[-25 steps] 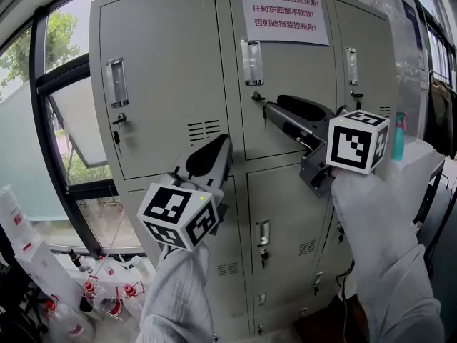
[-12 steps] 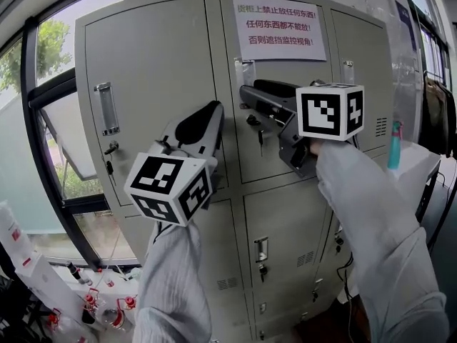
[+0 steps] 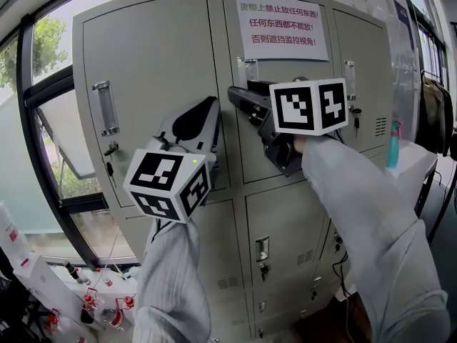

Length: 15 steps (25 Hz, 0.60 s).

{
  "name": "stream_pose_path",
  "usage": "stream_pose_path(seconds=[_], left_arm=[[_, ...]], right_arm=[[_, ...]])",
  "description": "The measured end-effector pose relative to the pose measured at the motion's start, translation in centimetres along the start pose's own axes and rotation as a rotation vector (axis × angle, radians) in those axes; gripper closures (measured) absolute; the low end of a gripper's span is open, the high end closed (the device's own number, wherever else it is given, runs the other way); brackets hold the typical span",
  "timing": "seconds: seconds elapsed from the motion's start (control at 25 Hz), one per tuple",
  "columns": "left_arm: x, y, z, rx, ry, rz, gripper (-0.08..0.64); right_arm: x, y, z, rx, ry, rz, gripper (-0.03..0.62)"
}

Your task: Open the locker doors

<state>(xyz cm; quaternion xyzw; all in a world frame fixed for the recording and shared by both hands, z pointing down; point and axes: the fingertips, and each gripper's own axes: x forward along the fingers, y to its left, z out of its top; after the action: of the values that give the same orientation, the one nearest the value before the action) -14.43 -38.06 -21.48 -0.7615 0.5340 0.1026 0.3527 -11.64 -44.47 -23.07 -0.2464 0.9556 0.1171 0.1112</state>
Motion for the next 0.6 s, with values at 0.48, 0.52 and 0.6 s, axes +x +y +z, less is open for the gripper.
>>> stream_pose_path(seconds=[0.48, 0.52, 0.6], left_arm=[[-1.3, -0.2, -0.2, -0.026, -0.007, -0.016, 0.548], [-1.4, -0.4, -0.3, -0.027, -0.006, -0.018, 0.548], [-1.4, -0.8, -0.3, -0.027, -0.004, -0.024, 0.548]], right_arm=[[-0.9, 0.7, 0.2, -0.045, 0.013, -0.013, 0.43], [-1.2, 0.8, 0.4, -0.046, 0.006, -0.023, 0.43], [-1.9, 1.0, 0.6, -0.062, -0.005, -0.038, 0.43]])
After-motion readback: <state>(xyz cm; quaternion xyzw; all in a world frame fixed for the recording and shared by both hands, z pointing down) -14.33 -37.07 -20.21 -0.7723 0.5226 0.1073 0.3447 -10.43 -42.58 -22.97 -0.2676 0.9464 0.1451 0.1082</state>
